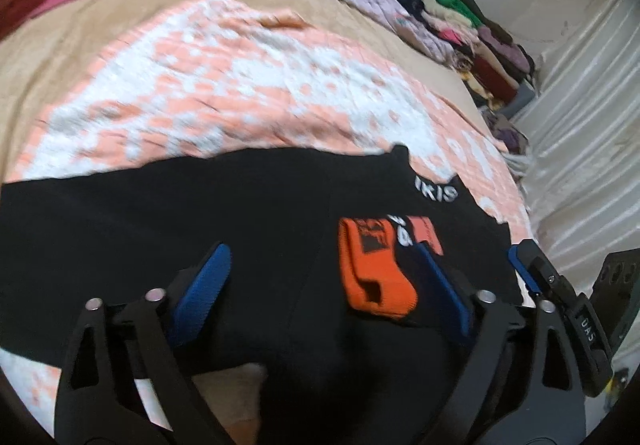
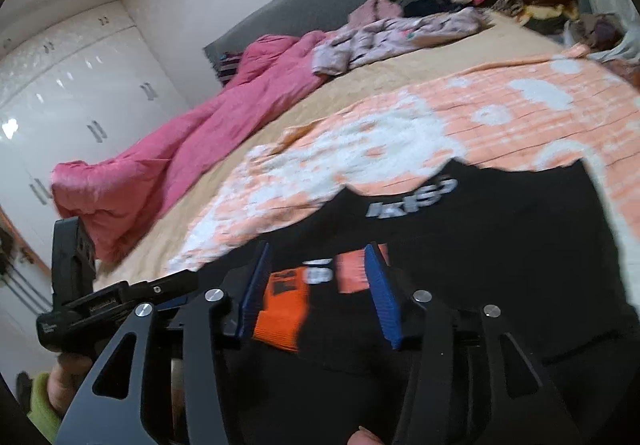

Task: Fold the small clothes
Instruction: 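Lift the cuff with the right tool and fold the sleeve across the body, then grasp the folded orange cuff with the left tool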

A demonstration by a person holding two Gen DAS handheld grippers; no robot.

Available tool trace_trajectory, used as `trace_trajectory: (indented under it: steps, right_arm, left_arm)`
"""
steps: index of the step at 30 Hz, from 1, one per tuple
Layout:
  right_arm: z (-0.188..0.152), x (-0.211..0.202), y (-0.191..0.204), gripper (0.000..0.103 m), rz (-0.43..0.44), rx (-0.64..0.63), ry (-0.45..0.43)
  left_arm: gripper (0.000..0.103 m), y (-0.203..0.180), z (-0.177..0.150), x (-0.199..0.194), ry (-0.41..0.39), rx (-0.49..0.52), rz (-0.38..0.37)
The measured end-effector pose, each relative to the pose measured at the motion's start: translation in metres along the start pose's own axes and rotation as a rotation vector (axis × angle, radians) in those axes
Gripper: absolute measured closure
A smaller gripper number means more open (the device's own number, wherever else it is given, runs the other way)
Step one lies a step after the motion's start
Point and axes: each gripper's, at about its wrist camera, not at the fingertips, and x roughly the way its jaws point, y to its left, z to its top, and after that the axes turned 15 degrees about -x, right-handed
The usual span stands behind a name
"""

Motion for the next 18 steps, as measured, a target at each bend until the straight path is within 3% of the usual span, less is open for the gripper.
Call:
trace_trajectory:
  steps: [2,8,10,11,12,13,18]
  right_arm:
    - [-0.004,-0.009,-0.012,0.052,-0.059,0.0,0.011]
    - [-0.023,-0.051,-0.057,0.052,-0.217,0.036,0.034]
    - [-0.028,-0.062,-0.068,0.052,-0.249,0.047,0.037]
    - [-0.031,-0.068,-0.074,0.052,-0.266,0.054,0.037]
    - [-0.034,-0.076,-0.082,0.052,-0.295,0.063,0.038]
    - [-0.035,-0.079,-0.087,0.052,-0.306,0.071,0.038]
    - [-0.043,-0.091,-0.1,0.052,-0.331,0.09,0.037]
  left_arm:
    - [0.04,-0.007,-0.004,0.015,0.05,0.001,-0.019]
    - [0.042,-0.02,-0.012,0.058,0.144,-0.026,-0.017]
    - [0.043,-0.023,-0.015,0.065,0.143,-0.028,-0.005]
    - [0.052,-0.028,-0.018,0.067,0.127,-0.008,0.005]
    - [0.077,-0.032,-0.021,0.068,0.114,0.01,0.01]
    - [0.09,-0.033,-0.023,0.068,0.114,0.016,0.007]
    - [0.097,-0.037,-0.024,0.051,0.064,0.037,-0.044]
